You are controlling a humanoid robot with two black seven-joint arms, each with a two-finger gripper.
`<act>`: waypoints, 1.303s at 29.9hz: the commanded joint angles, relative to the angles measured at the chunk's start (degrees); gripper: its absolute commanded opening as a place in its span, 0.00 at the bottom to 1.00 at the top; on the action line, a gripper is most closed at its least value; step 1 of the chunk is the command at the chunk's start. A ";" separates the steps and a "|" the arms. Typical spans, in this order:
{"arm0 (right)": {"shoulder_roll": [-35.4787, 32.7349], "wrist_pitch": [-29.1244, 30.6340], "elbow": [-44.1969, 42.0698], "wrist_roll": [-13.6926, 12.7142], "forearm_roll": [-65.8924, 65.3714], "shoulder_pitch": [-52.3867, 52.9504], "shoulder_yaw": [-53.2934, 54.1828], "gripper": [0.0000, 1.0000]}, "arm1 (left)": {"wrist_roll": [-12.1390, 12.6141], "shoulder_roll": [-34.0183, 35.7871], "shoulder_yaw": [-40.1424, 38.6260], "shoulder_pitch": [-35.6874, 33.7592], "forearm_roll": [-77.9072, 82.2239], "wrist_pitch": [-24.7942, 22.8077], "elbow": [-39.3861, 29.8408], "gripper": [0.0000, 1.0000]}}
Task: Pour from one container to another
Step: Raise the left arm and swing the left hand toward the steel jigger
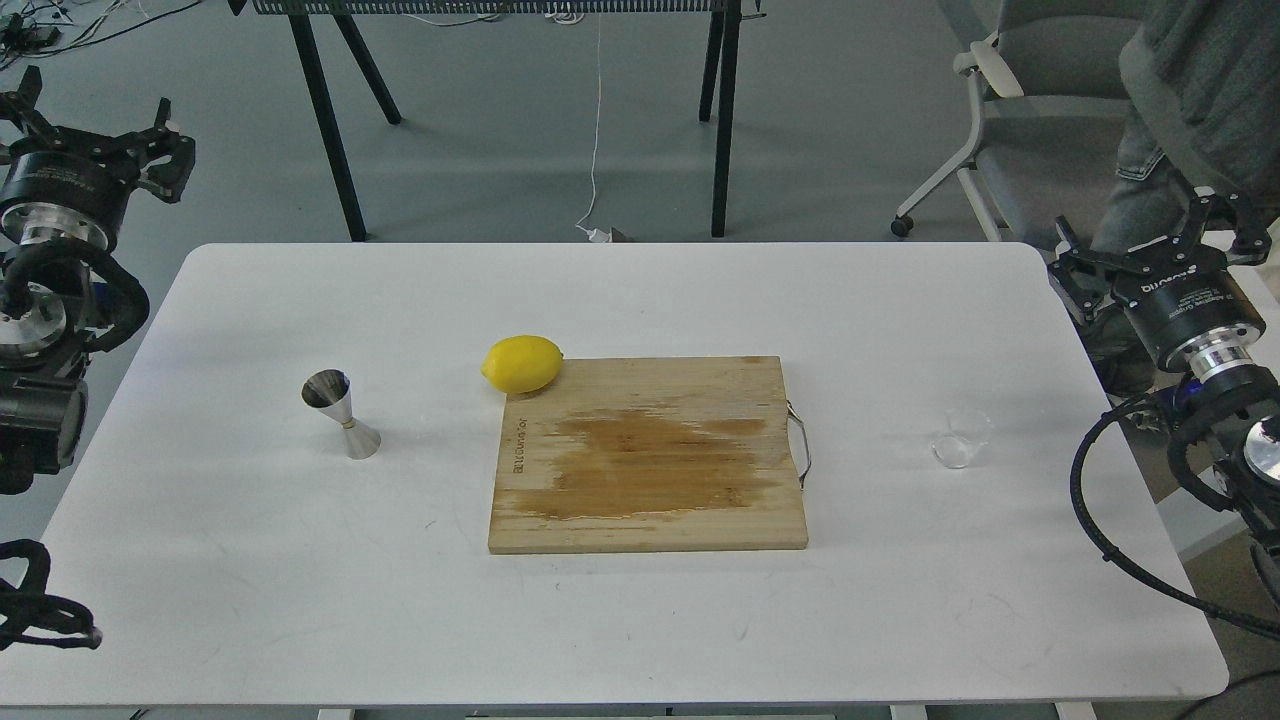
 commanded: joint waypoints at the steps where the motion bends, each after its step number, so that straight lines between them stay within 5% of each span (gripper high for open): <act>1: 0.08 0.00 -0.01 -0.01 0.00 -0.02 0.09 1.00 | -1.58 3.49 0.26 -1.46 6.11 -0.01 3.47 1.00; 5: 0.60 0.00 -0.01 -0.01 0.00 -0.02 0.09 1.00 | -5.09 5.94 0.70 -6.56 17.45 -0.01 9.27 1.00; 8: 0.87 0.00 0.17 -0.01 0.00 -0.02 0.00 1.00 | -10.36 8.76 3.32 -7.89 23.61 -0.01 11.47 1.00; 16: 0.78 0.00 0.34 -0.10 -0.08 -0.02 0.00 1.00 | -19.16 14.04 21.07 -11.75 26.88 -0.01 11.48 1.00; 27: 0.08 0.00 0.26 -0.10 -0.08 0.06 0.00 1.00 | -21.94 13.60 38.30 -19.04 34.59 -0.01 12.27 1.00; 33: -0.01 0.00 0.17 -0.10 -0.08 -0.02 0.00 1.00 | -21.94 10.80 49.99 -25.20 59.34 -0.01 12.27 1.00; 39: -0.01 0.00 0.17 -0.10 -0.08 -0.11 0.00 1.00 | -21.94 5.87 51.94 -26.61 87.76 -0.01 12.01 1.00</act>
